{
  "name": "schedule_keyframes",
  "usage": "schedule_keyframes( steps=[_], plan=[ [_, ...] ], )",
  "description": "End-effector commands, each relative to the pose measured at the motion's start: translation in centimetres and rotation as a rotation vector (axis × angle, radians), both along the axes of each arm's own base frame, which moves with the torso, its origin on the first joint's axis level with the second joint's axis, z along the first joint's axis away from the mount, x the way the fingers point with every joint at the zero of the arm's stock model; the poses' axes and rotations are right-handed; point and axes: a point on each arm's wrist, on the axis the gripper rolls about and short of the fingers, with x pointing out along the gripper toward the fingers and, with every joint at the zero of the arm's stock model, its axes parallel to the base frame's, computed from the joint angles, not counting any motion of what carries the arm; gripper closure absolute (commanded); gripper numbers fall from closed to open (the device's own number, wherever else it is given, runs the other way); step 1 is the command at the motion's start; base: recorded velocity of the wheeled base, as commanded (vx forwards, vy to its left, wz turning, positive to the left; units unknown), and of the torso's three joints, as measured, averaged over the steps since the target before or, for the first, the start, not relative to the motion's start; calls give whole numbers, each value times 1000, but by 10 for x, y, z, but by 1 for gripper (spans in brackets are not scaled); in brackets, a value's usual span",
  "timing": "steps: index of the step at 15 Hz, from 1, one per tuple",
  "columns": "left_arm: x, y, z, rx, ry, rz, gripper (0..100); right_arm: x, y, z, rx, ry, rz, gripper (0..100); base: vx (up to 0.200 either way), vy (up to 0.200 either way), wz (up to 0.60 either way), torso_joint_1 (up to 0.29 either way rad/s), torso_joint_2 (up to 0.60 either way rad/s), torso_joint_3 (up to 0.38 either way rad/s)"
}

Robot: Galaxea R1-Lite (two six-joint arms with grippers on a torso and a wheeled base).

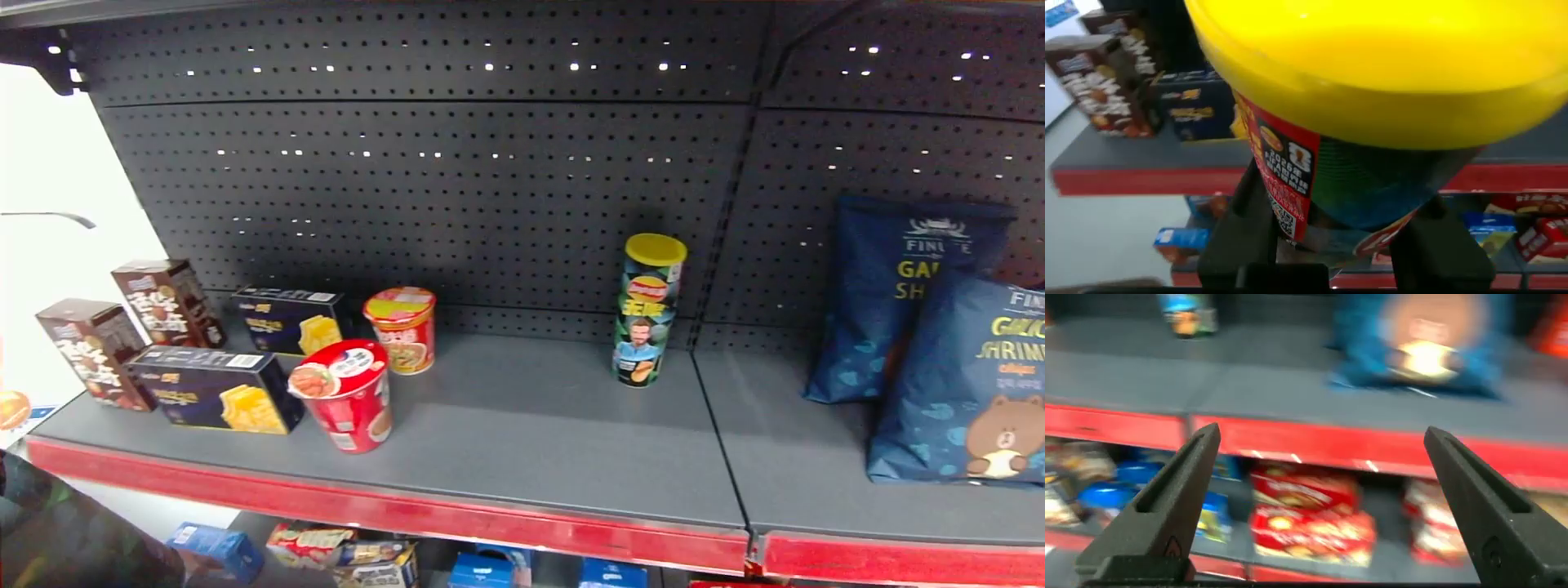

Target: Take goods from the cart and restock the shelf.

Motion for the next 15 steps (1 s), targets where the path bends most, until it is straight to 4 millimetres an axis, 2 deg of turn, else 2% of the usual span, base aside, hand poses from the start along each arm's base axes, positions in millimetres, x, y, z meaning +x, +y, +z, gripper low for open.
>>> schedule_keyframes(
  steps=[1,8,11,12,14,15],
  plan=[
    [1,0,-1,0,6,0,100,0,0,0,0,0,0,0,0,0,0,0,0,0],
    [0,0,4,0,-9,9,100,0,0,0,0,0,0,0,0,0,0,0,0,0],
    [-1,1,12,9,-25,38,100,0,0,0,-4,1,6,0,0,0,0,0,0,0],
    [-3,1,14,14,-13,58,100,0,0,0,-50,-2,28,0,0,0,0,0,0,0],
    [-6,1,14,46,12,68,100,0,0,0,6,6,9,0,0,0,0,0,0,0],
    [-12,1,21,61,-4,67,100,0,0,0,-35,3,11,0,0,0,0,0,0,0]
  ],
)
